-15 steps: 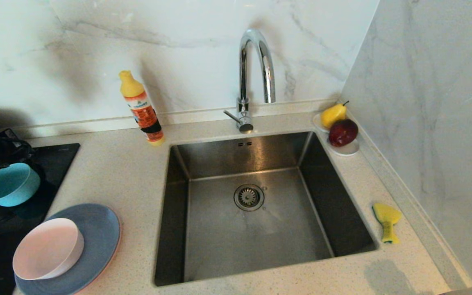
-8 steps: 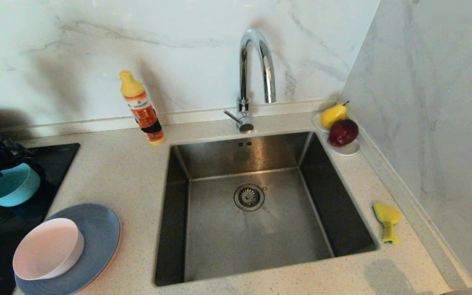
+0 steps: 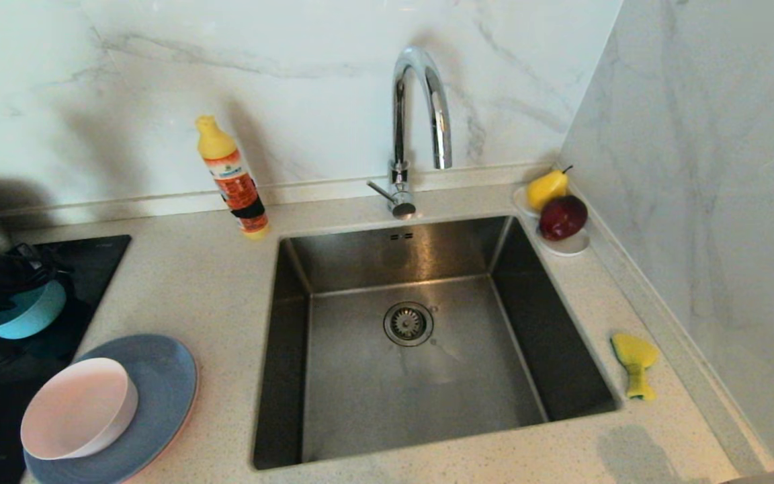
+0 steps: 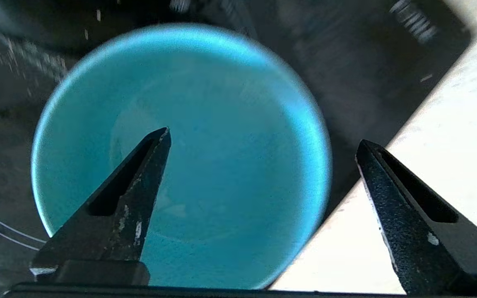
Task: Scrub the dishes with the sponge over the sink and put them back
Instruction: Place the bowl on the bowl
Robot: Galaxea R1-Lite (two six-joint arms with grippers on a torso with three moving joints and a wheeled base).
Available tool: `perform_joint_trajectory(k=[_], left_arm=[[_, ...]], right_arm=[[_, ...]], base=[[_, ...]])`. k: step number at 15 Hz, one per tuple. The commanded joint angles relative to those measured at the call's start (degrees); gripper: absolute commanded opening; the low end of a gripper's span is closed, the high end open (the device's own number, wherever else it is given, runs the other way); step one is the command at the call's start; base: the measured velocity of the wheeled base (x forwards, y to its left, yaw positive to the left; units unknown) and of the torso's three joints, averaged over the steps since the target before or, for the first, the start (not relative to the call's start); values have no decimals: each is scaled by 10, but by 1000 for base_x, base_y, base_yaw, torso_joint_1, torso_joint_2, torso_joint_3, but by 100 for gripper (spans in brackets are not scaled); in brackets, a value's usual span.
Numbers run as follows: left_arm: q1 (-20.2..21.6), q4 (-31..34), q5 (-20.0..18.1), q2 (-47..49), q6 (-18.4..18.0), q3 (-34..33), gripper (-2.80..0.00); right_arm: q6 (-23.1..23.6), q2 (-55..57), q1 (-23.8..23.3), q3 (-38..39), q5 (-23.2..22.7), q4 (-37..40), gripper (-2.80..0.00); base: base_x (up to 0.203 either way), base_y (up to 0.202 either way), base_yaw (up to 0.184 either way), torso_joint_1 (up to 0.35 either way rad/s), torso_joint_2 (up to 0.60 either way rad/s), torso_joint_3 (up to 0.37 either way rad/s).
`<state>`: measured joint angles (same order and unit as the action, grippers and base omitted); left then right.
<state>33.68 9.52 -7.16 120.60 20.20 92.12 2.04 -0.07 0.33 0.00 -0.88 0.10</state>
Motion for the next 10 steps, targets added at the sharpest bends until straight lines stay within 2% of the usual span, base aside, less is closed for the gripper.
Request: perform_joint_trajectory(k=[1,3,4,10], left_arm=[[-2,-1,-1,3,1,-21,0],[-5,1,-1,3,2,-28,0],[-7,1,-1,3,3,-27,-280],[-12,3,-1,-3,5,-32,-280]], right_arm=[[0,0,0,0,0,0,-280],[0,0,0,0,0,0,-280],[1,0,0,0,0,0,-280],[1,0,0,0,0,0,-280]], base=[[0,0,0,0,0,0],[0,0,0,0,0,0],[0,0,0,0,0,0],[0,0,0,0,0,0]])
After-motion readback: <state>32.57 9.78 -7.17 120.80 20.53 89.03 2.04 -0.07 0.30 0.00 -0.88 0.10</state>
